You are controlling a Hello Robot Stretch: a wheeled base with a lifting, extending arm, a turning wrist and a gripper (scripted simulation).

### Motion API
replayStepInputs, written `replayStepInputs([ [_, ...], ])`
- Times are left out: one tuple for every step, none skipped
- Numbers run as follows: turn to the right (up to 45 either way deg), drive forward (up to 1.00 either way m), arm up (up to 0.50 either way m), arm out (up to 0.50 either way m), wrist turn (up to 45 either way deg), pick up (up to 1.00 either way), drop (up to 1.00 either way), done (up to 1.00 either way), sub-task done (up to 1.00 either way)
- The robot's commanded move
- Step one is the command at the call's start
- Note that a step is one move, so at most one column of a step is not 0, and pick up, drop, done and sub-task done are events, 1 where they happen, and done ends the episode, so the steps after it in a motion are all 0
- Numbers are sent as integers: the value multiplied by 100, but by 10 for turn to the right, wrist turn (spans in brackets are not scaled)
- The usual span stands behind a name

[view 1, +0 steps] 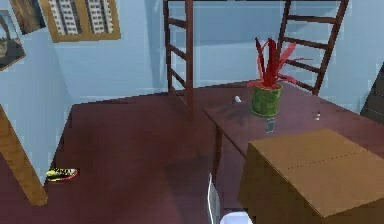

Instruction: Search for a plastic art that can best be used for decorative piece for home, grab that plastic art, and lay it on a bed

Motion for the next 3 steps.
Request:
replayStepInputs([
  [0, 0, 0, -40, 0, 0, 0, 0, 0],
  [-450, 0, 0, 0, 0, 0, 0, 0, 0],
  [-390, 0, 0, 0, 0, 0, 0, 0, 0],
])
